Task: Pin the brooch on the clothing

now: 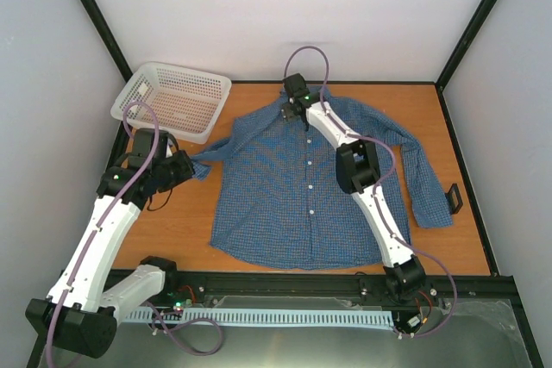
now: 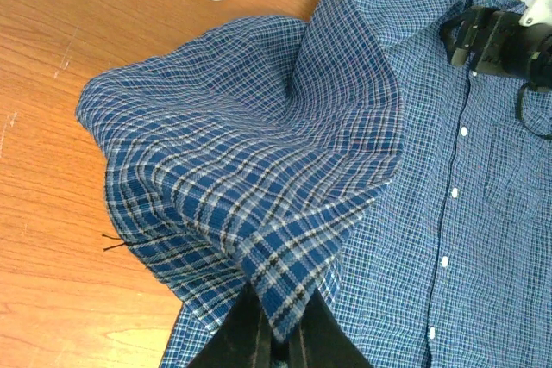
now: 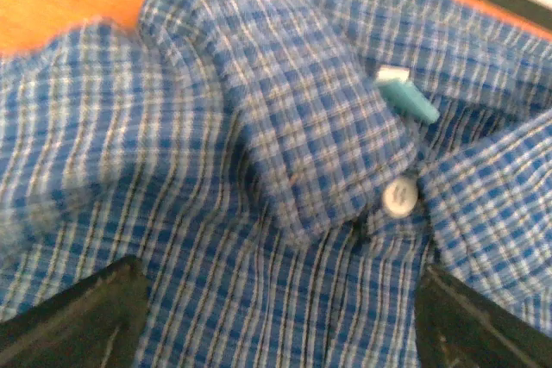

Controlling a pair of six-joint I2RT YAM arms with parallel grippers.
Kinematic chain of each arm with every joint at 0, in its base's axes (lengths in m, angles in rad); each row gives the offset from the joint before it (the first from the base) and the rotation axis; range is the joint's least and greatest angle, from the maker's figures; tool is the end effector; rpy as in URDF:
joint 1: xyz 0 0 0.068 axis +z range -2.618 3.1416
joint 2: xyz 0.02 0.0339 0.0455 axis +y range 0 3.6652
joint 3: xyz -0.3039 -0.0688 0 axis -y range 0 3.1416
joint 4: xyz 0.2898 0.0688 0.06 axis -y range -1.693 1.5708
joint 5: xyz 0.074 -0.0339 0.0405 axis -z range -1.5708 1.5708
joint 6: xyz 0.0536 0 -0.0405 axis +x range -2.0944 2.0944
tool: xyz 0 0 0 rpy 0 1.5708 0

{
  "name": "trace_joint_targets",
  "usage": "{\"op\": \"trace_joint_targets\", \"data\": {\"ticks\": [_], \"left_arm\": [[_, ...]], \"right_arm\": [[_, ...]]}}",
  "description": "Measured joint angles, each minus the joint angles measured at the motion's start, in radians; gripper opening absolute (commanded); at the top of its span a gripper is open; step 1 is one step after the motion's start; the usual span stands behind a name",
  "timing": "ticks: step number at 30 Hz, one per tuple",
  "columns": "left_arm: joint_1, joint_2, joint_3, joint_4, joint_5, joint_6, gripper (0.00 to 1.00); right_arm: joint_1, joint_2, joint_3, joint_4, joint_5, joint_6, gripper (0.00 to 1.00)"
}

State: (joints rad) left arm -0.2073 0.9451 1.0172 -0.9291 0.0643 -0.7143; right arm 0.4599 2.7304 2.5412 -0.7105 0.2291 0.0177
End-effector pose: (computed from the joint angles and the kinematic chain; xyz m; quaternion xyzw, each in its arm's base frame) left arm 0.2050 -0.0466 0.3442 -0.2240 0.9094 -0.1822 0.2994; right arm 0.6084 0.2878 0.1406 -0.1690 0.9235 -0.0275 0.3434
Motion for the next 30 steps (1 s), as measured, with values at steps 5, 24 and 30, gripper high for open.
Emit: {"op": "trace_joint_targets", "data": {"ticks": [5, 24, 30], "left_arm": [[0.000, 0.002, -0.003, 0.010, -0.008, 0.000, 0.01], [0.003, 0.248, -0.053, -0.029, 0.051, -0.010, 0.02], [0.006, 0.370, -0.142, -0.032, 0.101, -0.006, 0.51]], "right_arm": [[-0.016, 0.039, 0.027, 0.016, 0.099, -0.023, 0.80], [-0.181, 0.035, 0.035, -0.019, 0.071, 0.024, 0.84], [-0.130, -0.066, -0.073, -0.088, 0.007, 0.028, 0.86]]}}
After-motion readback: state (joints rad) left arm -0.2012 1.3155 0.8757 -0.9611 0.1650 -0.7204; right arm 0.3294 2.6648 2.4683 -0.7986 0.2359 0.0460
